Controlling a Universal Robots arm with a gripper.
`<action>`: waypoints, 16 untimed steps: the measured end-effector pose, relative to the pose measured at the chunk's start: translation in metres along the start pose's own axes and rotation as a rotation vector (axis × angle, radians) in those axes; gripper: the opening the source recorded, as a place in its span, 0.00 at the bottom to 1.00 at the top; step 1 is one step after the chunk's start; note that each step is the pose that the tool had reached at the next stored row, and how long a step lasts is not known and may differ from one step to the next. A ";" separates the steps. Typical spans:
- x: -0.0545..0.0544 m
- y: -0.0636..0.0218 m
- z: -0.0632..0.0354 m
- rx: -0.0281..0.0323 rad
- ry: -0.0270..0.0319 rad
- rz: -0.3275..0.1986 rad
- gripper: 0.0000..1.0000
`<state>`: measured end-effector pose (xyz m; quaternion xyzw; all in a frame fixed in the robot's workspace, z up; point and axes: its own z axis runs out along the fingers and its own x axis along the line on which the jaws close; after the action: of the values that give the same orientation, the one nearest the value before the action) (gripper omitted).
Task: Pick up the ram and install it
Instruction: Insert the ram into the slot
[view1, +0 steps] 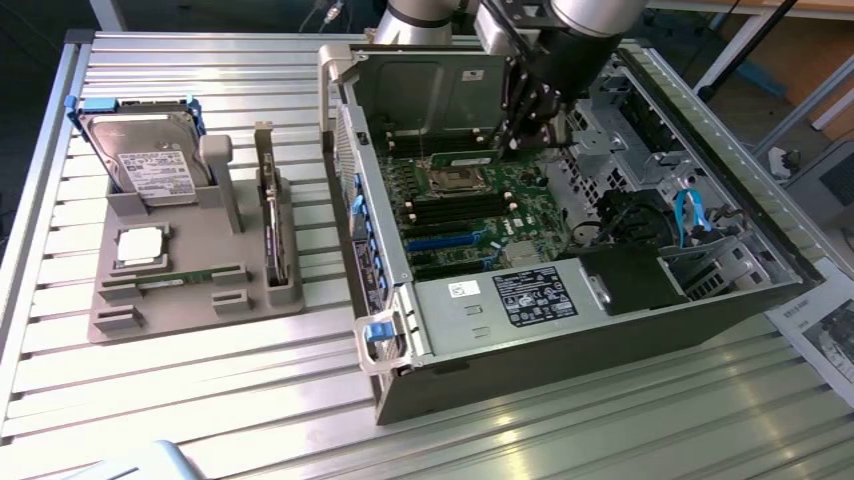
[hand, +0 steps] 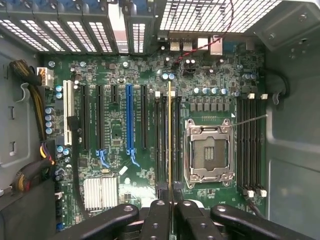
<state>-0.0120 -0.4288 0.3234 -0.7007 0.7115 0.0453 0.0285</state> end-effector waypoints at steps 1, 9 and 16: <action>0.000 0.0000 0.0019 0.0001 0.0000 0.000 0.12; 0.001 -0.0002 0.0131 0.0019 0.0001 0.000 0.12; 0.003 -0.0002 0.0244 0.0041 0.0000 0.000 0.12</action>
<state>-0.0125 -0.4288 0.2989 -0.7007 0.7114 0.0438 0.0300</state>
